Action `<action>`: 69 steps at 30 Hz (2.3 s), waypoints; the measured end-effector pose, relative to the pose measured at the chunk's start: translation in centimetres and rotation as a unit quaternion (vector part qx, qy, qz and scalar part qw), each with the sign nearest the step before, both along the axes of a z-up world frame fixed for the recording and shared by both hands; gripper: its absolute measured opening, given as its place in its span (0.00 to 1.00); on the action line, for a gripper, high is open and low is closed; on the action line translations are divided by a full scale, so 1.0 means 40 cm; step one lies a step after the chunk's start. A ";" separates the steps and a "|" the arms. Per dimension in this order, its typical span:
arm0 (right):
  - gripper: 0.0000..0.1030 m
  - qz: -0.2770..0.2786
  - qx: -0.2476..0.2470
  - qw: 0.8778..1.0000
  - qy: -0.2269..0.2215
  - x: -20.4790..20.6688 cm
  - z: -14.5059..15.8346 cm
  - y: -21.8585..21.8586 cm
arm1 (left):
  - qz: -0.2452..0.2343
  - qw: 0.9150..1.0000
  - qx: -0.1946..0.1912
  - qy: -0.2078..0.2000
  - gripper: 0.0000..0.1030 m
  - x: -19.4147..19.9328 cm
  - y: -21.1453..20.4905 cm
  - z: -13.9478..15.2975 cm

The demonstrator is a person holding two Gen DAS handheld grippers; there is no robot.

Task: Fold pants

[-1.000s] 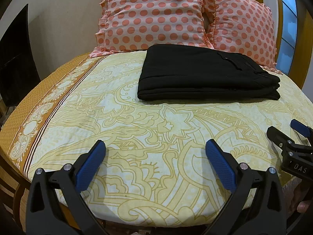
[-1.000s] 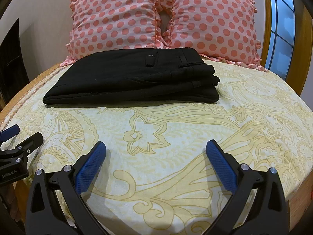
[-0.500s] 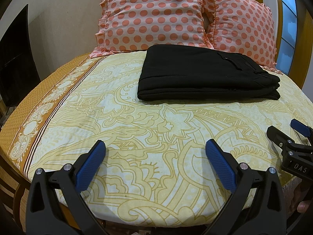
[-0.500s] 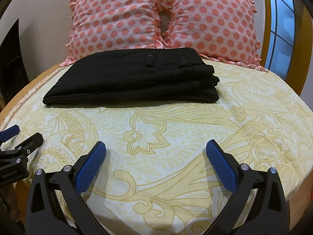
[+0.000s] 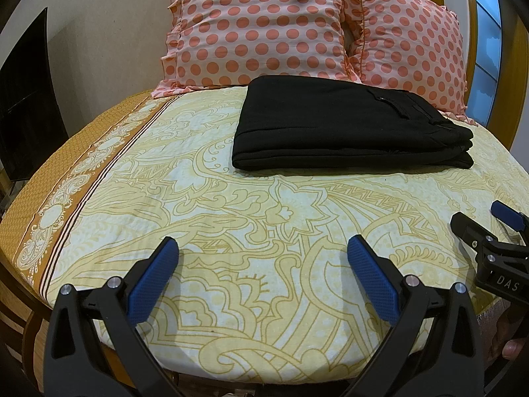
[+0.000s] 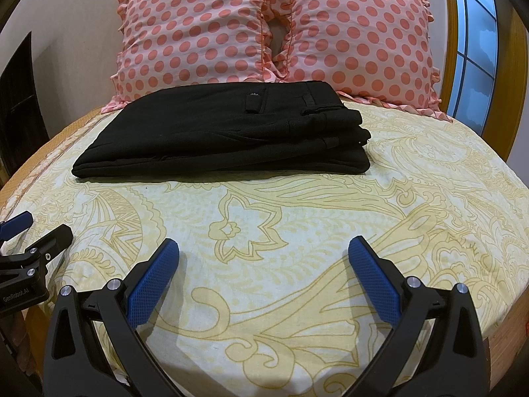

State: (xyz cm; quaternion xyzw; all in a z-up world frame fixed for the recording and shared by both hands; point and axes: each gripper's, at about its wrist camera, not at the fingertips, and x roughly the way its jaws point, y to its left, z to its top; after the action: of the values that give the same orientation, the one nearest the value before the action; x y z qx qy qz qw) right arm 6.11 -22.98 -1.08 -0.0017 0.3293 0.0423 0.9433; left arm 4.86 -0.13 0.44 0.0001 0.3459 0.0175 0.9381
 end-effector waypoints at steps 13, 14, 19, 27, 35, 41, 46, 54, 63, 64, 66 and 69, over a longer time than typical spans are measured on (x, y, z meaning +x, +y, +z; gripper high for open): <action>0.99 0.000 0.000 1.000 0.000 0.000 -0.001 0.001 | 0.001 1.000 0.000 0.000 0.98 0.000 -0.002 -0.001; 0.99 0.000 0.000 1.000 0.000 0.000 -0.001 0.001 | 0.001 1.000 0.000 -0.001 0.98 0.000 -0.002 -0.001; 0.99 0.000 0.000 1.000 -0.001 0.000 -0.001 0.000 | 0.001 1.000 0.000 -0.001 0.98 0.000 -0.002 -0.001; 0.99 0.000 0.000 1.000 -0.001 0.001 -0.002 0.001 | 0.002 1.000 0.000 0.000 0.98 0.001 -0.003 -0.001; 0.99 0.000 0.000 1.000 -0.001 0.001 -0.002 0.001 | -0.002 1.000 0.000 0.004 0.98 0.000 -0.004 -0.002; 0.99 -0.001 0.000 1.000 -0.002 0.000 -0.003 0.001 | -0.002 1.000 0.000 0.002 0.98 0.001 -0.005 -0.002; 0.99 -0.001 0.000 1.000 -0.001 0.000 -0.003 0.001 | -0.001 1.000 0.000 0.002 0.98 0.001 -0.007 -0.002; 0.99 -0.001 0.000 1.000 -0.002 0.001 -0.003 0.002 | -0.001 1.000 0.000 0.003 0.98 0.001 -0.007 -0.002; 0.99 -0.001 0.000 1.000 -0.002 0.001 -0.003 0.002 | -0.002 1.000 0.001 0.006 0.98 0.005 -0.005 -0.007; 0.99 -0.002 0.000 1.000 -0.002 0.001 -0.003 0.002 | -0.002 1.000 0.000 0.006 0.98 0.005 -0.006 -0.006; 0.99 -0.002 0.000 1.000 -0.002 0.000 -0.003 0.002 | -0.002 1.000 0.000 0.006 0.98 0.005 -0.006 -0.007; 0.99 -0.002 0.000 1.000 -0.002 0.001 -0.003 0.002 | -0.005 1.000 0.001 0.005 0.98 0.004 -0.005 -0.006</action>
State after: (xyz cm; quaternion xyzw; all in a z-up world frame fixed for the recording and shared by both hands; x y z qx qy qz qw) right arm 6.14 -22.90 -1.19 -0.0013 0.3273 0.0407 0.9440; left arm 5.01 -0.33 0.19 0.0026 0.3508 0.0131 0.9364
